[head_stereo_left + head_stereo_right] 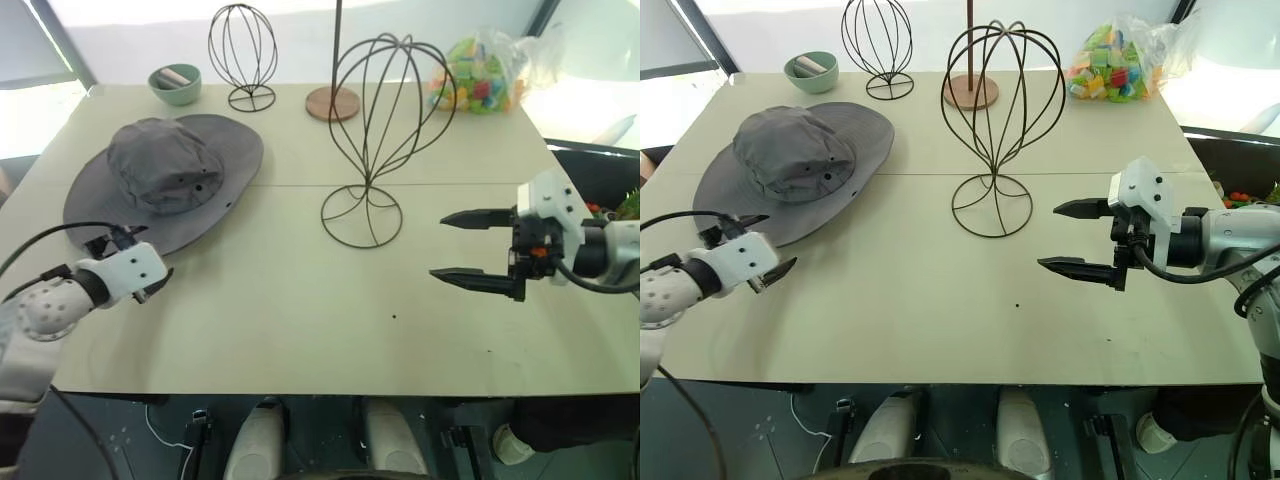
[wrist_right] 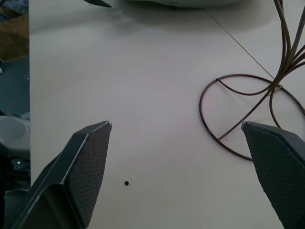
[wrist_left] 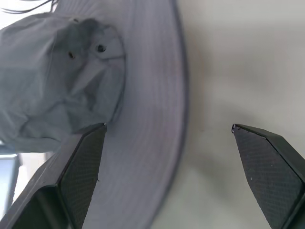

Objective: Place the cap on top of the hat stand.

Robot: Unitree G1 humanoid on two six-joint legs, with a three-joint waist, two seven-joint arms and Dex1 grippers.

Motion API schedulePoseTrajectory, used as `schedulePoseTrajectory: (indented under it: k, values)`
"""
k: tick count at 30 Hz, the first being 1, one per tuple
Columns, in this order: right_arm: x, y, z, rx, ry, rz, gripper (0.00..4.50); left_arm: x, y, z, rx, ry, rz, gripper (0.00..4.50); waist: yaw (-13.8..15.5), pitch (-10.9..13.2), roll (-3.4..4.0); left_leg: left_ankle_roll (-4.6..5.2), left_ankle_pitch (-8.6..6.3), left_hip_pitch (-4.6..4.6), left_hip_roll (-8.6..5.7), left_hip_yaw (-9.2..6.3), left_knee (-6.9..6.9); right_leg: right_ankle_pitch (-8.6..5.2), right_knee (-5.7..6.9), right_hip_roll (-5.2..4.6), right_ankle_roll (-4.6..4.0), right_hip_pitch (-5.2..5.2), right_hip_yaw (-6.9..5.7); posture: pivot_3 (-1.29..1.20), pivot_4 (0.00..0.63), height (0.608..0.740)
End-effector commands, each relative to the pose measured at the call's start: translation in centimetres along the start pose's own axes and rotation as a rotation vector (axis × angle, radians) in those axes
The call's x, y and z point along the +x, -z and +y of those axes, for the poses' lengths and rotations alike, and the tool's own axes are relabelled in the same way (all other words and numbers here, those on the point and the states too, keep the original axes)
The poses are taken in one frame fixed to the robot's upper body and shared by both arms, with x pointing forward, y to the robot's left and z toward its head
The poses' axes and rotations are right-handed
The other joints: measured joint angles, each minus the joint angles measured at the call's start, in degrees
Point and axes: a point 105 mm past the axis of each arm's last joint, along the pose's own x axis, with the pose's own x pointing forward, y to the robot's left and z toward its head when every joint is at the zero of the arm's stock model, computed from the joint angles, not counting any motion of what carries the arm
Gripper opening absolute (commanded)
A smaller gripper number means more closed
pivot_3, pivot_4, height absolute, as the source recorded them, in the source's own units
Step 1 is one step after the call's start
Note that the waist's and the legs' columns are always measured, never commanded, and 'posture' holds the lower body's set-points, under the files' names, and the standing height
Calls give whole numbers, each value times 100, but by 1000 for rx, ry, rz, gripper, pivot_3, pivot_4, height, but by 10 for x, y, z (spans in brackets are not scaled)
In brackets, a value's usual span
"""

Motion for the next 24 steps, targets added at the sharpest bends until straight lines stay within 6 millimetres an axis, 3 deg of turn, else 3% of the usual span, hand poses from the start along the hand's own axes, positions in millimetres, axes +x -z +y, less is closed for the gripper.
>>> schedulePoseTrajectory:
  k: [1,8,15,19,24]
  values:
    - [-4,-14,1,-52,21,-26,4500,13,-5,3,53,-34,-24,4405,1,0,0,0,0,0,0,0,0,1,0,0,1,0,0,0,150,740]
    - [-4,-22,-1,-63,35,-51,4500,41,-3,5,119,-59,-11,4405,0,0,0,0,0,-1,0,-1,1,3,2,0,5,-1,0,0,150,740]
    - [-5,-30,2,-75,30,-68,4500,51,7,-2,102,-61,25,4405,3,-3,2,0,0,2,0,-1,4,4,11,-1,8,0,0,0,150,740]
    - [-8,-37,0,-66,44,-89,4500,50,6,4,88,-91,14,3089,-6,-3,2,0,1,7,0,-1,6,4,26,-1,7,-1,0,0,150,740]
    - [-9,-43,-1,-55,52,-107,4500,52,2,17,87,-124,3,499,0,-2,0,0,1,7,0,-3,7,4,38,-1,7,-5,0,0,150,740]
